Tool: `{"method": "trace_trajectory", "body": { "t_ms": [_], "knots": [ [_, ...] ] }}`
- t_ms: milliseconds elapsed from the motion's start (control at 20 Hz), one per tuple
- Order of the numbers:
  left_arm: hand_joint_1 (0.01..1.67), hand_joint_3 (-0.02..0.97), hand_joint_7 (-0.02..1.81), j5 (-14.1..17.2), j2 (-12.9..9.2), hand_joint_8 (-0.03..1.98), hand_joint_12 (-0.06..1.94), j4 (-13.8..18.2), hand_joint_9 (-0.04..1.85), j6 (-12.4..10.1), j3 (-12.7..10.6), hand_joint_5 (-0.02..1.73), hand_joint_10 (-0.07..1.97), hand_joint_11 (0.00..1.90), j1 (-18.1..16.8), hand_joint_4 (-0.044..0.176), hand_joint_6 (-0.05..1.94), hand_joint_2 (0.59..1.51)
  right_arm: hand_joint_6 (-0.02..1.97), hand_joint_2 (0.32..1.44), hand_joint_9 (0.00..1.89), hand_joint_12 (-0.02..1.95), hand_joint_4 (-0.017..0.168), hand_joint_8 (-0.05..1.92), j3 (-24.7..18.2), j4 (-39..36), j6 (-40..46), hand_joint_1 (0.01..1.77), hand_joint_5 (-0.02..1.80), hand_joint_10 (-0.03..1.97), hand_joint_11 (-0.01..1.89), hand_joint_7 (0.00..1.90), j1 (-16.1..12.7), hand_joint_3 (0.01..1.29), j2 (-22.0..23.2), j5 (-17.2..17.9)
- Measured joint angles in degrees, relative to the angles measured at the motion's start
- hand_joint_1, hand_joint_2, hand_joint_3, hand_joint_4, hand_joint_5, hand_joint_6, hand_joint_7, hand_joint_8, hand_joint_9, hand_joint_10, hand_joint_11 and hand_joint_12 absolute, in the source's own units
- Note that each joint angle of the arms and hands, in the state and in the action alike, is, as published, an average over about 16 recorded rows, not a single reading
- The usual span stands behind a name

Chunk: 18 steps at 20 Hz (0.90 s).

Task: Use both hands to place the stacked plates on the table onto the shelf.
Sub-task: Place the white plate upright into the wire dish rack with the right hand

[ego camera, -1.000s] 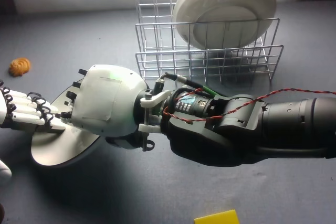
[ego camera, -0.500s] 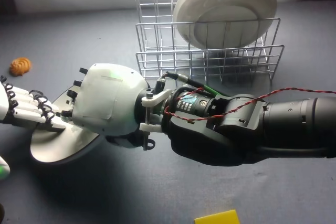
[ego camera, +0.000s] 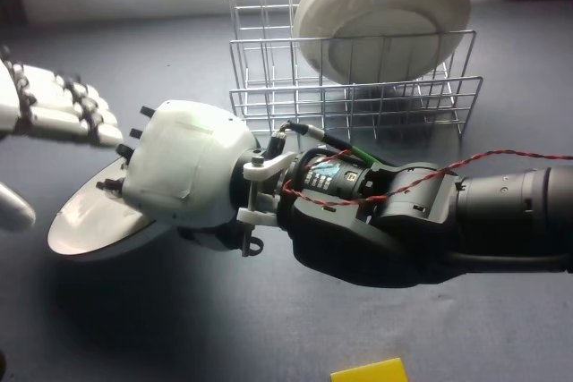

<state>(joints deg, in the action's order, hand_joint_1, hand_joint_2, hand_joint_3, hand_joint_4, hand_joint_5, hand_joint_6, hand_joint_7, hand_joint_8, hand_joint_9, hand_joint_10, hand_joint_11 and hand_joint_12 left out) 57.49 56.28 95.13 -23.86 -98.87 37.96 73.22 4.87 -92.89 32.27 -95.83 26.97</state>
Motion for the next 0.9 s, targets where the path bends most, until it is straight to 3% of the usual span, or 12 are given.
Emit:
{"method": "trace_trajectory", "body": {
  "t_ms": [450, 700, 900],
  "knots": [
    [0.01, 0.020, 0.02, -0.1, -3.6, 0.00, 0.00, -0.9, 0.02, 2.9, 2.9, 0.02, -0.07, 0.02, -9.3, 0.004, 0.02, 1.109, 1.10, 1.02, 1.40, 0.89, -0.002, 0.97, -9.7, 1.0, 0.0, 1.17, 0.79, 0.03, 1.10, 1.04, -1.5, 0.02, 6.7, -0.2],
    [0.01, 0.020, 0.02, 0.1, -4.7, 0.00, 0.00, -0.9, 0.01, 3.6, 3.9, 0.03, -0.07, 0.02, -12.3, 0.005, 0.02, 1.109, 1.11, 1.02, 1.41, 0.88, -0.001, 0.96, -17.1, 1.5, 0.1, 1.18, 0.81, 0.03, 1.12, 1.07, -3.1, 0.02, 12.6, -0.7],
    [0.01, 0.021, 0.02, 0.2, -5.4, 0.00, 0.00, -0.7, 0.01, 3.8, 4.2, 0.03, -0.07, 0.02, -13.8, 0.005, 0.02, 1.108, 1.10, 1.02, 1.41, 0.87, -0.002, 0.94, -22.0, -1.7, 6.0, 1.19, 0.82, 0.03, 1.13, 1.08, -5.8, 0.02, 18.3, -2.6]
  ]
}}
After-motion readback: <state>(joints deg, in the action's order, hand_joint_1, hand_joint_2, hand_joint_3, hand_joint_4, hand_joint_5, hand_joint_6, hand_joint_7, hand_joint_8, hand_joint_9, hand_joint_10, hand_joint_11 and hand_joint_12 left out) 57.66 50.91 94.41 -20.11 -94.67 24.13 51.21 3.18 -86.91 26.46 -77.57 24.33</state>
